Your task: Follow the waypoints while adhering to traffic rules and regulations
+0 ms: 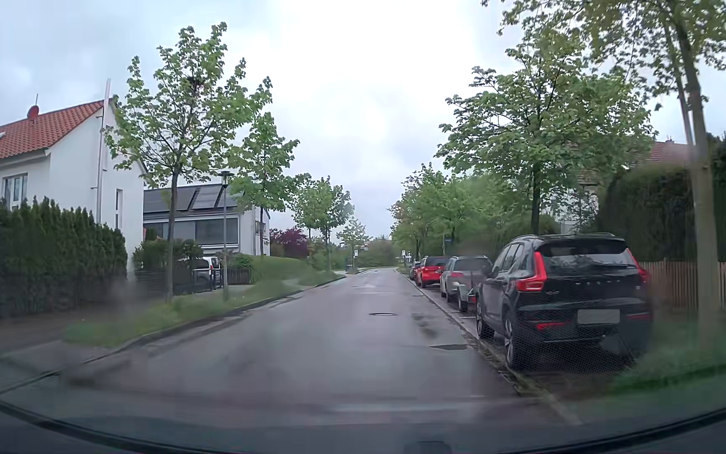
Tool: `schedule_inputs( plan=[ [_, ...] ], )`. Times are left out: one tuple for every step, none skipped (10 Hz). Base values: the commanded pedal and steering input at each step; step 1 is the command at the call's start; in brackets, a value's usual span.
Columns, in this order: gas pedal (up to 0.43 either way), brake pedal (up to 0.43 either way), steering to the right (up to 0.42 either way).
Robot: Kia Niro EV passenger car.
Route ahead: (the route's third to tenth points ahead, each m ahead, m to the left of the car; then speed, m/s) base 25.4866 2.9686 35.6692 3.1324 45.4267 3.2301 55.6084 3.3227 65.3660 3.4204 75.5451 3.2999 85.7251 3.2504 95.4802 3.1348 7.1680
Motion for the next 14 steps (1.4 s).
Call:
schedule_inputs(
  plan=[
    [0.130, 0.000, -0.003],
    [0.130, 0.000, -0.003],
    [0.130, 0.000, -0.005],
    [0.130, 0.000, -0.005],
    [0.130, 0.000, -0.005],
    [0.130, 0.000, -0.005],
    [0.130, 0.000, -0.005],
    [0.130, 0.000, -0.006],
    [0.130, 0.000, -0.006],
    [0.130, 0.000, -0.006],
    [0.130, 0.000, -0.006],
    [0.130, 0.000, -0.005],
    [0.130, 0.000, -0.004],
    [0.130, 0.000, -0.005]
  ],
)
